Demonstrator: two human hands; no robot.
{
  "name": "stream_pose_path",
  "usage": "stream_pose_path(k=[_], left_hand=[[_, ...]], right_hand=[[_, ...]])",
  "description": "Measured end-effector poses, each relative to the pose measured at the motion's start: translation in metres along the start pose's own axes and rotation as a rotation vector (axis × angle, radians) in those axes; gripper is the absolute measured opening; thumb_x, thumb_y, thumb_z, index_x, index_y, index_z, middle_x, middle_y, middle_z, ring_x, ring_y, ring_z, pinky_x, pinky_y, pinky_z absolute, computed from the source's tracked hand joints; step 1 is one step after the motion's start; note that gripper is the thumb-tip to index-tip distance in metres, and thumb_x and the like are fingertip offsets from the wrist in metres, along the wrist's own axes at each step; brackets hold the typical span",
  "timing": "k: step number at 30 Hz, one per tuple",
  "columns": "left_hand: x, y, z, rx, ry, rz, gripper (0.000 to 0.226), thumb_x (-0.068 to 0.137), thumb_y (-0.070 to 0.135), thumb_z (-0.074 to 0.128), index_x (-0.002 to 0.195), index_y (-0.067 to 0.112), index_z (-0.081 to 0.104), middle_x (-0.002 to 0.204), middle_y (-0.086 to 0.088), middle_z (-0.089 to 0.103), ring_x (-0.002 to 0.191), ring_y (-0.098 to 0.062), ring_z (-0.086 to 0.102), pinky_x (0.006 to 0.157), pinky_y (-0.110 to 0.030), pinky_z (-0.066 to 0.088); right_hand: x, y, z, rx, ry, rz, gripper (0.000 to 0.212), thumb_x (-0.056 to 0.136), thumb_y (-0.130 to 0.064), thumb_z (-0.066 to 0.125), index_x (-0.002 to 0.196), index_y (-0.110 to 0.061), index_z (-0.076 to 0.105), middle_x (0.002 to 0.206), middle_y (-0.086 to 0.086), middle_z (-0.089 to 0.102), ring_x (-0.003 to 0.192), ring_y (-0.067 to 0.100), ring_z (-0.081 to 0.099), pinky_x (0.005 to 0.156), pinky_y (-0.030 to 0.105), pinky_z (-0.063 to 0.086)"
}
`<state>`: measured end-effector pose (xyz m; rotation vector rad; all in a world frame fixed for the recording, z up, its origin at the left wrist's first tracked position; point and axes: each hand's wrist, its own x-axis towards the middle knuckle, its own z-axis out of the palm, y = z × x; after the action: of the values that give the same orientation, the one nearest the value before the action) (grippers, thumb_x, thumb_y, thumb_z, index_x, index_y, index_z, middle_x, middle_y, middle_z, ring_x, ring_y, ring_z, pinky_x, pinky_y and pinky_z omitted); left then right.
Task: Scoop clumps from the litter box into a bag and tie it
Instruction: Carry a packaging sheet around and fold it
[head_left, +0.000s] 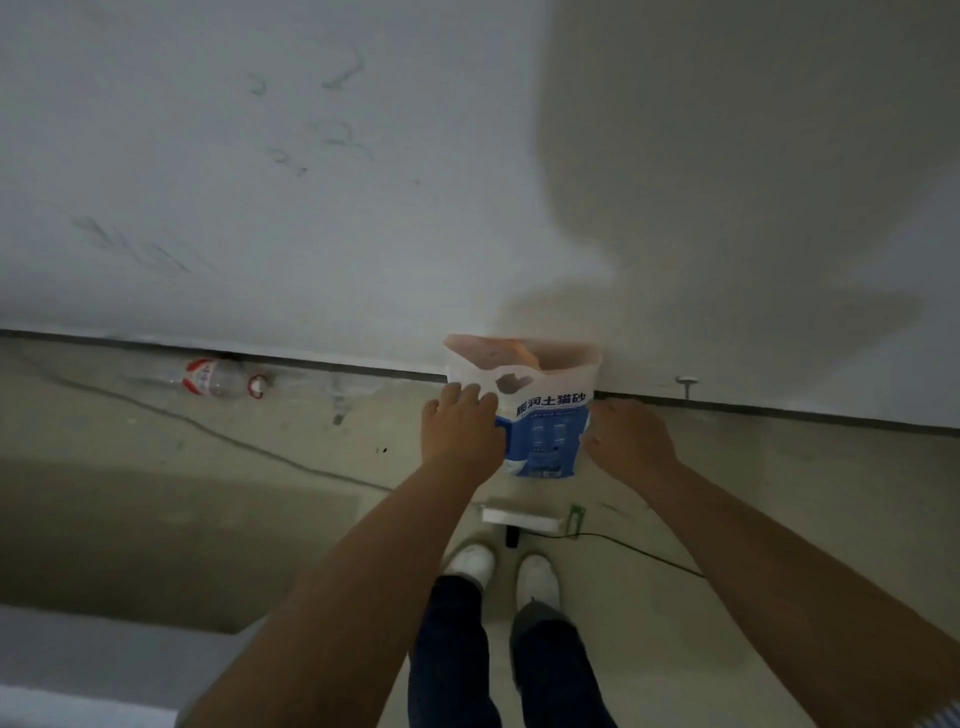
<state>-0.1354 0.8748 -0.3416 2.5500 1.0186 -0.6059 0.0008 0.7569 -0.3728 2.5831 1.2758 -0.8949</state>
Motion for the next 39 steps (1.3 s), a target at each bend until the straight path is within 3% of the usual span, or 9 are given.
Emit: stream_pose_path(k=[10, 13, 17, 21, 24, 26, 31, 34, 39], left_hand=[[0.120, -0.020, 0.092, 0.091, -0.027, 0.235, 0.054, 0.094, 0.016, 0.044, 0.144, 0.015, 0.024, 0.147, -0.001, 0.030, 0.138, -0.018, 0.022, 0.111, -0.029, 0.020], [0.147, -0.013, 0.105, 0.159, 0.013, 0.320, 0.058, 0.096, 0.021, 0.043, 0.146, 0.011, 0.016, 0.154, -0.004, 0.017, 0.143, -0.020, 0.010, 0.115, -0.030, 0.011], [0.169, 0.007, 0.122, 0.359, -0.018, 0.451, 0.060, 0.097, 0.023, 0.041, 0.148, 0.010, 0.012, 0.156, -0.006, 0.010, 0.144, -0.022, 0.004, 0.116, -0.036, 0.000], [0.159, 0.015, 0.139, 0.438, -0.256, 0.481, 0.033, 0.100, 0.019, 0.035, 0.131, 0.015, 0.044, 0.128, -0.006, 0.054, 0.119, -0.023, 0.050, 0.096, -0.031, 0.035], [0.121, 0.013, 0.138, 0.426, -0.385, 0.576, 0.032, 0.102, 0.023, 0.031, 0.128, 0.012, 0.045, 0.122, -0.008, 0.056, 0.110, -0.025, 0.054, 0.080, -0.030, 0.040], [0.094, 0.012, 0.129, 0.430, -0.437, 0.590, 0.027, 0.102, 0.020, 0.031, 0.123, 0.011, 0.045, 0.117, -0.008, 0.056, 0.104, -0.024, 0.056, 0.077, -0.029, 0.041], [0.048, 0.042, 0.094, 0.372, -0.334, 0.611, 0.020, 0.101, 0.014, 0.034, 0.110, 0.009, 0.051, 0.098, -0.007, 0.057, 0.097, -0.023, 0.059, 0.078, -0.029, 0.044], [0.016, 0.083, 0.069, 0.333, -0.273, 0.752, 0.023, 0.099, 0.009, 0.038, 0.113, 0.007, 0.055, 0.105, -0.008, 0.061, 0.097, -0.023, 0.058, 0.078, -0.028, 0.042], [-0.049, 0.156, 0.032, 0.299, -0.146, 1.340, 0.013, 0.053, -0.001, 0.075, 0.063, 0.002, 0.067, 0.049, -0.008, 0.059, 0.038, -0.019, 0.058, 0.039, -0.014, 0.042]], right_hand=[[0.146, 0.028, 0.075, -0.227, 0.033, 0.118, 0.062, 0.092, -0.011, 0.046, 0.146, -0.017, 0.018, 0.152, 0.009, 0.022, 0.141, 0.029, 0.017, 0.112, 0.043, 0.022], [0.155, 0.044, 0.088, -0.290, 0.043, 0.110, 0.036, 0.090, -0.006, 0.043, 0.125, -0.008, 0.051, 0.127, 0.013, 0.050, 0.124, 0.031, 0.037, 0.098, 0.037, 0.036], [0.123, 0.056, 0.112, -0.181, -0.045, -0.035, 0.034, 0.094, -0.010, 0.038, 0.124, -0.011, 0.054, 0.120, 0.010, 0.055, 0.114, 0.026, 0.048, 0.088, 0.032, 0.043], [0.073, 0.053, 0.136, 0.004, -0.005, -0.050, 0.027, 0.092, -0.005, 0.044, 0.113, -0.004, 0.061, 0.107, 0.013, 0.060, 0.098, 0.030, 0.057, 0.074, 0.033, 0.047], [0.037, 0.051, 0.151, 0.262, 0.167, -0.082, 0.012, 0.066, -0.003, 0.060, 0.067, -0.001, 0.071, 0.061, 0.011, 0.065, 0.049, 0.027, 0.062, 0.037, 0.021, 0.042], [0.013, 0.047, 0.155, 0.330, 0.207, -0.051, 0.016, 0.064, -0.009, 0.057, 0.057, -0.007, 0.071, 0.054, 0.004, 0.064, 0.042, 0.019, 0.060, 0.033, 0.014, 0.037], [-0.062, 0.042, 0.134, 0.639, 0.311, 0.117, 0.033, 0.076, -0.016, 0.046, 0.058, 0.001, 0.067, 0.056, 0.015, 0.062, 0.051, 0.021, 0.062, 0.057, 0.021, 0.039], [-0.123, 0.053, 0.115, 0.915, 0.441, 0.390, 0.015, 0.080, -0.008, 0.062, 0.079, 0.005, 0.070, 0.074, 0.019, 0.065, 0.068, 0.023, 0.062, 0.064, 0.012, 0.033], [-0.222, 0.083, 0.115, 1.119, 0.270, 0.692, 0.029, 0.093, -0.008, 0.051, 0.120, -0.001, 0.057, 0.124, 0.015, 0.058, 0.116, 0.029, 0.053, 0.084, 0.017, 0.034]])
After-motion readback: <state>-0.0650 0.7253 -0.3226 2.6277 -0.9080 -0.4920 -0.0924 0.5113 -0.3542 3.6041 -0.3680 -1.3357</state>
